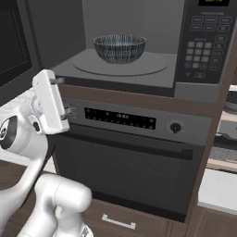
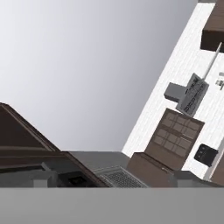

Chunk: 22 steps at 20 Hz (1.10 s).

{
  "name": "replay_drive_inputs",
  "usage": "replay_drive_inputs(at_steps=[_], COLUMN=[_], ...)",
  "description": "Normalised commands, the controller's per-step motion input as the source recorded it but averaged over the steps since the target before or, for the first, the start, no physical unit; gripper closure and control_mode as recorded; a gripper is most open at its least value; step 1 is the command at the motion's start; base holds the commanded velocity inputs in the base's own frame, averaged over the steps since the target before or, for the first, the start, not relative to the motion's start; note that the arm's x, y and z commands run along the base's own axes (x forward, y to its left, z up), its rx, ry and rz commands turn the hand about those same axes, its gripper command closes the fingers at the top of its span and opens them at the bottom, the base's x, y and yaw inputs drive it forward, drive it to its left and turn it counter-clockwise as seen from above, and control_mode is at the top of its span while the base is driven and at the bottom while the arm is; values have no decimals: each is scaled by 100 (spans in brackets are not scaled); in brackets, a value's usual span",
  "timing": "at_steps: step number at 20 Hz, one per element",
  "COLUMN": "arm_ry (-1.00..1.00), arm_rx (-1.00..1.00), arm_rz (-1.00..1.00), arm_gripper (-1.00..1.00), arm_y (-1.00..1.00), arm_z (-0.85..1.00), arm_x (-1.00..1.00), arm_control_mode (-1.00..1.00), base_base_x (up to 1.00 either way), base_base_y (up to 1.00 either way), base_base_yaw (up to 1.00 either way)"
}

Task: Pick the eggplant from the sink and place it in the bowl. Then pick the bowl and place it in the microwave. Then close the microwave door and press the start button.

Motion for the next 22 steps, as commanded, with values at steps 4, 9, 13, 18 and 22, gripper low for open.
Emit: replay_drive_inputs(at_steps=[4, 9, 13, 18, 22], arm_ry=[-21, -29, -24, -8, 0], arm_rx=[-10, -18, -13, -12, -14], arm_rz=[-11, -20, -16, -4, 0], arm_gripper=[-100, -100, -100, -100, -100], arm_y=[9, -2, 24, 38, 44], arm_z=[-45, -50, -23, -37, -57], arm_x=[-12, -14, -64, -26, 0], arm_control_mode=[-100, -100, -100, -100, -100], base_base_x=[0, 0, 0, 0, 0], base_base_y=[0, 0, 0, 0, 0], base_base_yaw=[0, 0, 0, 0, 0])
